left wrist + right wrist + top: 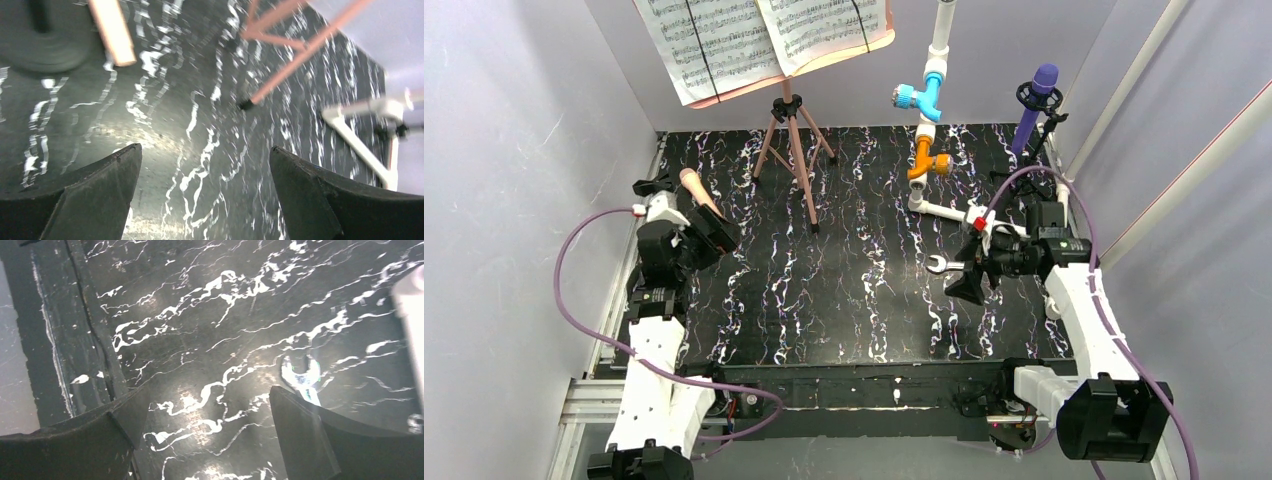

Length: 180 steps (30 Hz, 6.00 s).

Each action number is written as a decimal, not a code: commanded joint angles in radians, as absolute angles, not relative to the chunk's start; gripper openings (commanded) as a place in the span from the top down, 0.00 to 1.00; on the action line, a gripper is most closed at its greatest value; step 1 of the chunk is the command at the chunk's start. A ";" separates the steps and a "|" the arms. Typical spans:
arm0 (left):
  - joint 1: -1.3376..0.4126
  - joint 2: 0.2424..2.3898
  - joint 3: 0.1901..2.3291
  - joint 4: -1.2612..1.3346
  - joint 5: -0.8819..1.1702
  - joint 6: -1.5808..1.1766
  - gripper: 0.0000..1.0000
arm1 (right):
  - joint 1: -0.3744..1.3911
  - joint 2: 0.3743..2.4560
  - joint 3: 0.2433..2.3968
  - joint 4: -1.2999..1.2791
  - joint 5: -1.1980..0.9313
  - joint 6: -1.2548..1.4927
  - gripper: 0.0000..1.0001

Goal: Pack up the instrument practice props
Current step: Place the microphone stand at the center of the board, then pick up the microphone stand with the microphone from the center of the board, then place the microphone stand with the microphone at the center of the board.

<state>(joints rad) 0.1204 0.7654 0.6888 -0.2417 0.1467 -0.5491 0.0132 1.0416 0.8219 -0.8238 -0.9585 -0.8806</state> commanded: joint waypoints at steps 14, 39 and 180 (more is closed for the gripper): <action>-0.035 0.690 0.670 -0.278 0.377 -0.335 0.02 | 0.009 1.241 1.412 -0.921 -0.473 -0.700 0.02; -0.033 0.672 0.672 -0.292 0.342 -0.337 0.02 | 0.009 1.499 1.310 -0.096 0.341 -0.108 0.02; -0.062 0.707 0.595 0.067 0.940 -0.455 0.02 | -0.153 0.990 1.330 -0.962 -0.958 -0.676 0.99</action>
